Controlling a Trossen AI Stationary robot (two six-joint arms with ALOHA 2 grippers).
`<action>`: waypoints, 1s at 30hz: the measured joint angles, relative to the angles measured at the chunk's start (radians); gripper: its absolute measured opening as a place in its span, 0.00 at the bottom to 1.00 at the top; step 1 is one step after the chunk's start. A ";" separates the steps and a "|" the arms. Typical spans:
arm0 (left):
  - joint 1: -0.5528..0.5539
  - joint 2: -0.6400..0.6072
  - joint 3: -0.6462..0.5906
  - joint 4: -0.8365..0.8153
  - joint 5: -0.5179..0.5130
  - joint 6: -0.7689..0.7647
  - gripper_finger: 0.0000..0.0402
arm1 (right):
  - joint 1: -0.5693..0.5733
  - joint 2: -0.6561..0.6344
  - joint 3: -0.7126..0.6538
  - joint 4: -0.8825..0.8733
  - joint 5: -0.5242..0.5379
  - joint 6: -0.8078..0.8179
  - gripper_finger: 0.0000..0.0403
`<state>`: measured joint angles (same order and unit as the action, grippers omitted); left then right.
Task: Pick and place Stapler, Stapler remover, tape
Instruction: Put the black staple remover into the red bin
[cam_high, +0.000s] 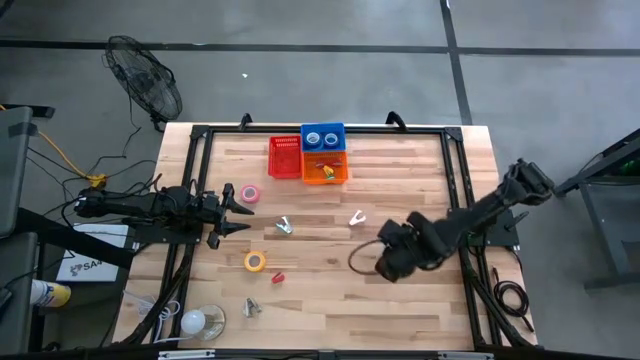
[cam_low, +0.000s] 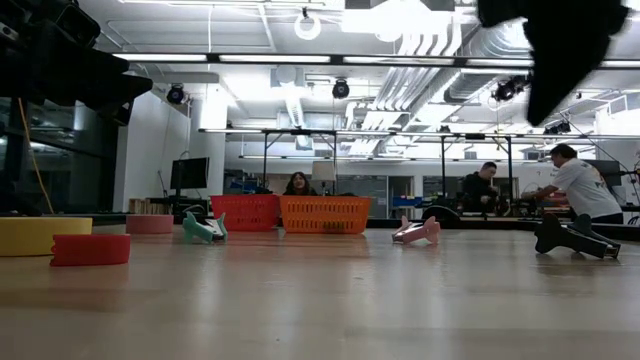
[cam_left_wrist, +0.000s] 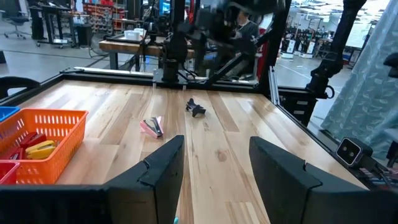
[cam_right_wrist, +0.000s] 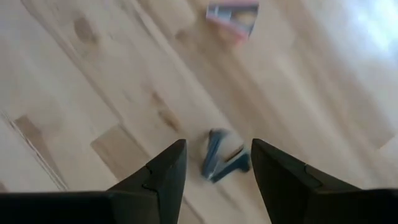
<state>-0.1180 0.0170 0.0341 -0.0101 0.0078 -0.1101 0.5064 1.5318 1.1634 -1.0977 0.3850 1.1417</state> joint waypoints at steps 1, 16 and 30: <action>0.000 0.000 0.000 0.000 0.000 0.000 0.45 | 0.022 0.000 -0.028 0.024 0.002 0.040 0.43; 0.000 0.000 0.000 0.000 0.000 0.000 0.45 | 0.152 0.001 -0.232 0.293 -0.048 0.401 0.43; 0.000 0.000 0.000 0.000 0.000 0.000 0.45 | 0.227 0.001 -0.232 0.219 0.087 0.642 0.43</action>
<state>-0.1177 0.0174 0.0341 -0.0101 0.0078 -0.1101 0.7336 1.5326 0.9310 -0.8784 0.4719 1.7840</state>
